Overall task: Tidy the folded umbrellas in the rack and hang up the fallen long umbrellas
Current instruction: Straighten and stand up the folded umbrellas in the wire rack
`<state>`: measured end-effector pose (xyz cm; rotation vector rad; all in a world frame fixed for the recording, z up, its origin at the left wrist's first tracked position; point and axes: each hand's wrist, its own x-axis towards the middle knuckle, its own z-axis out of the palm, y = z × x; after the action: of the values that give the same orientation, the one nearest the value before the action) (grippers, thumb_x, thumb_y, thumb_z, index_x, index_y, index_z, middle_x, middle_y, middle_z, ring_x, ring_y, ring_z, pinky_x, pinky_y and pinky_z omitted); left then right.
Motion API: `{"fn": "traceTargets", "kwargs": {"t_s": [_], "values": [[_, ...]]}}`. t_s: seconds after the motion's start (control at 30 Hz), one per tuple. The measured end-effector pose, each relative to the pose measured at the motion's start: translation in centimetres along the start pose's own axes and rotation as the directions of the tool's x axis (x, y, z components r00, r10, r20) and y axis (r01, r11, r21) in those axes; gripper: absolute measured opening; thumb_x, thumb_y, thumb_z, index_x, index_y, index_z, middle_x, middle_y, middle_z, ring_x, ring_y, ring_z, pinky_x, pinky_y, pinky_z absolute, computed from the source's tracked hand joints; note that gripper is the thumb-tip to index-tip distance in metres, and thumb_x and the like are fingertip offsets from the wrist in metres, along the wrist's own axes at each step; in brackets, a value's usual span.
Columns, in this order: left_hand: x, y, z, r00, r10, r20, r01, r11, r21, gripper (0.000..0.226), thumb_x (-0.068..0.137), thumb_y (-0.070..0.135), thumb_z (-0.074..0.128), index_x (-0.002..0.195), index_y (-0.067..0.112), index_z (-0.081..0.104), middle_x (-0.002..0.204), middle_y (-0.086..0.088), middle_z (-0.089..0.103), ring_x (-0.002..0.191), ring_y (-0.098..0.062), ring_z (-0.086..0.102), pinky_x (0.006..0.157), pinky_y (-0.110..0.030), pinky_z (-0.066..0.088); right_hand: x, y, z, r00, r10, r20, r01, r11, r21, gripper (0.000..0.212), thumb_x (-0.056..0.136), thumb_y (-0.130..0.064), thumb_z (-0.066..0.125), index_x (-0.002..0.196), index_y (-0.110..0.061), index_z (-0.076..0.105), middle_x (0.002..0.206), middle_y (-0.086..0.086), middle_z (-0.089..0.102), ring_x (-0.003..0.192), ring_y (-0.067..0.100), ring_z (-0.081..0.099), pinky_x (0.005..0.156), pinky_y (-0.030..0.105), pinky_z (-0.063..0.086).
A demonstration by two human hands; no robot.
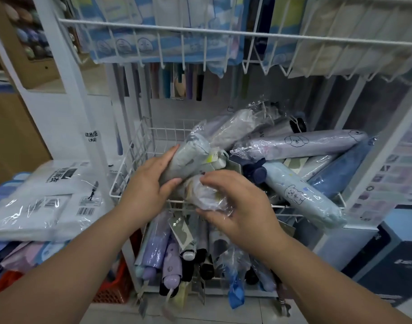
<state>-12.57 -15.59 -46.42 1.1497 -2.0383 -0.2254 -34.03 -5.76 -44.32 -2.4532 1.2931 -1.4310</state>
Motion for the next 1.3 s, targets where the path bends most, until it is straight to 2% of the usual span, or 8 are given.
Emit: {"fn": "traceTargets", "kwargs": {"t_s": [0.1,0.27,0.4,0.47,0.6,0.77,1.13,1.3], "values": [[0.7,1.3,-1.0,0.999,0.016,-0.043,-0.017,0.999,-0.027,0.073,0.094,0.034,0.064,0.152,0.05,0.025,0.13,0.007,0.052,0.121,-0.017,0.05,0.106,-0.043,0.044,0.8,-0.1,-0.8,0.99,0.14,-0.024,-0.138,0.986,0.093,0.049,0.081,-0.029,0.081,0.122,-0.043,0.058,0.119,-0.021,0.063,0.109,-0.002,0.06,0.092,0.016,0.05],[1.6,3.3,-1.9,0.989,0.104,-0.107,-0.097,0.993,0.068,0.073,0.096,0.037,0.059,0.153,0.052,0.017,0.119,0.014,0.042,0.107,-0.006,0.045,0.09,-0.027,0.038,3.2,0.9,-2.0,0.924,0.374,-0.079,-0.338,0.896,0.29,0.042,0.087,-0.031,0.076,0.12,-0.048,0.056,0.094,0.005,0.068,0.079,0.032,0.066,0.073,0.05,0.058],[1.6,4.2,-2.9,0.988,0.116,-0.104,-0.106,0.989,0.099,0.073,0.095,0.036,0.059,0.155,0.047,0.018,0.117,0.013,0.04,0.102,-0.01,0.049,0.087,-0.028,0.041,4.4,1.4,-2.5,0.918,0.388,-0.085,-0.342,0.88,0.329,0.042,0.09,-0.025,0.074,0.124,-0.04,0.053,0.064,-0.021,0.061,0.049,0.003,0.053,0.05,0.017,0.047],[1.6,4.8,-3.6,0.987,0.127,-0.099,-0.114,0.985,0.129,0.073,0.094,0.038,0.057,0.156,0.045,0.019,0.116,0.011,0.042,0.1,-0.014,0.052,0.085,-0.034,0.047,4.9,0.8,-2.5,0.917,0.393,-0.073,-0.35,0.877,0.329,0.041,0.09,-0.025,0.074,0.121,-0.041,0.052,0.057,-0.015,0.052,0.046,0.0,0.048,0.047,0.014,0.041],[2.0,6.1,-4.2,0.985,0.13,-0.115,-0.114,0.984,0.139,0.071,0.093,0.044,0.052,0.155,0.045,0.019,0.114,0.005,0.047,0.093,-0.017,0.054,0.079,-0.038,0.05,6.0,0.7,-3.6,0.884,0.424,-0.199,-0.323,0.859,0.397,0.03,0.093,-0.022,0.07,0.114,-0.038,0.056,0.069,-0.016,0.06,0.055,0.001,0.054,0.056,0.014,0.045],[2.4,8.5,-2.7,0.981,0.187,-0.041,-0.176,0.965,0.193,0.071,0.093,0.037,0.058,0.156,0.04,0.026,0.109,0.006,0.047,0.093,-0.015,0.049,0.081,-0.04,0.049,5.0,2.1,-7.6,0.709,0.608,-0.358,-0.338,0.738,0.584,0.018,0.093,-0.024,0.069,0.106,-0.032,0.059,0.083,-0.008,0.07,0.077,0.025,0.068,0.075,0.059,0.059],[4.4,15.3,0.6,0.95,0.314,0.001,-0.293,0.885,0.362,0.074,0.088,0.035,0.063,0.154,0.039,0.03,0.103,-0.002,0.051,0.085,-0.024,0.052,0.07,-0.042,0.049,-1.9,2.2,-16.3,0.516,0.54,-0.665,-0.191,0.829,0.525,0.014,0.1,-0.02,0.059,0.097,-0.033,0.054,0.087,-0.014,0.071,0.083,0.008,0.07,0.077,0.04,0.06],[5.4,17.5,1.8,0.94,0.34,-0.02,-0.301,0.856,0.42,0.074,0.085,0.033,0.071,0.151,0.033,0.039,0.1,-0.007,0.051,0.082,-0.028,0.051,0.067,-0.041,0.045,-3.7,3.0,-18.8,0.381,0.431,-0.818,-0.17,0.902,0.396,0.017,0.098,-0.028,0.064,0.1,-0.042,0.056,0.116,0.01,0.063,0.106,0.027,0.066,0.09,0.054,0.057]]}}
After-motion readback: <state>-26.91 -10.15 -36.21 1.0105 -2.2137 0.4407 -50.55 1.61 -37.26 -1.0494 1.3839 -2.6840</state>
